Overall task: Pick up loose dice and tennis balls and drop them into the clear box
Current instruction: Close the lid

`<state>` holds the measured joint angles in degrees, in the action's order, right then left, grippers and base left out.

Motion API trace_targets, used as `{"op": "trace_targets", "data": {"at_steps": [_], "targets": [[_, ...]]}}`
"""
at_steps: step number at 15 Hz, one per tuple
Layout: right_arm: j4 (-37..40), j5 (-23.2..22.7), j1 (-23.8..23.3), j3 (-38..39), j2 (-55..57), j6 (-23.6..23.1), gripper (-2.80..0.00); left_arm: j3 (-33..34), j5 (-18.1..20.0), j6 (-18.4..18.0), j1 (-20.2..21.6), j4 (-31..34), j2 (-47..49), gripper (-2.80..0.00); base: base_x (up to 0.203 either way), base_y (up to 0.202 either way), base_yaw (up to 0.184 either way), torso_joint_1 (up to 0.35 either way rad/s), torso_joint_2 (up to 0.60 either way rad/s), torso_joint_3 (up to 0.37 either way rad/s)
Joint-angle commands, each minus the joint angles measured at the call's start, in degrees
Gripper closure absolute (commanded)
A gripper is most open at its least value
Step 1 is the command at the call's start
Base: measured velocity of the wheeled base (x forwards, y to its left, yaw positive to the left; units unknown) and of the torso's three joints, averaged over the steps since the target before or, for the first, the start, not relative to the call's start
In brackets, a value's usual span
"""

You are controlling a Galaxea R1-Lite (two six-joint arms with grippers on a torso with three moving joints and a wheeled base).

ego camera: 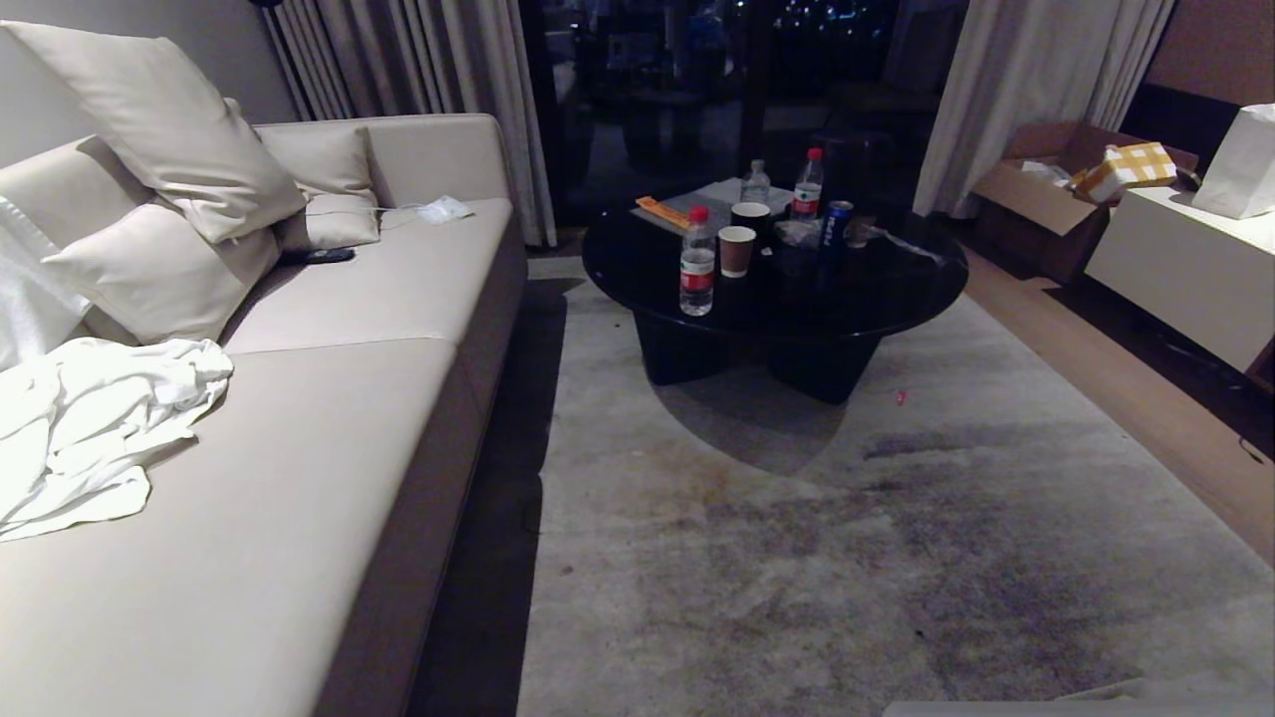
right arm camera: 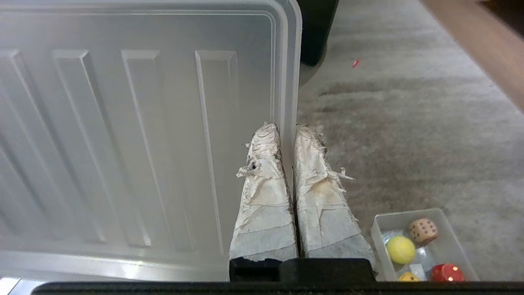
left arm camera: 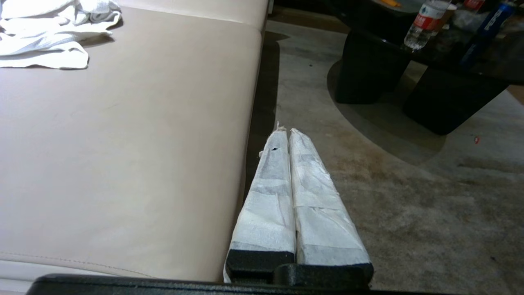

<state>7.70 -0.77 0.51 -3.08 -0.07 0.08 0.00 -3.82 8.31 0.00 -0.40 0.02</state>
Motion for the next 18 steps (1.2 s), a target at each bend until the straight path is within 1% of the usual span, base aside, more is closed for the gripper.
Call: {"op": "trace_targets", "data": {"at_steps": [1,15,18], "targets": [[0.0,0.0,0.0,0.0,0.1,0.0,0.00,0.1,0.0,0.0,0.0,0.0,0.1,0.00,0.000,0.000,0.000,0.000,0.00,0.000],[0.0,0.0,0.0,0.0,0.1,0.0,0.00,0.1,0.0,0.1,0.0,0.0,0.1,0.00,0.000,0.000,0.000,0.000,0.00,0.000],[0.0,0.0,0.0,0.0,0.1,0.0,0.00,0.1,0.0,0.2,0.0,0.0,0.1,0.00,-0.161,0.000,-0.001,0.003,0.01,-0.002]]}}
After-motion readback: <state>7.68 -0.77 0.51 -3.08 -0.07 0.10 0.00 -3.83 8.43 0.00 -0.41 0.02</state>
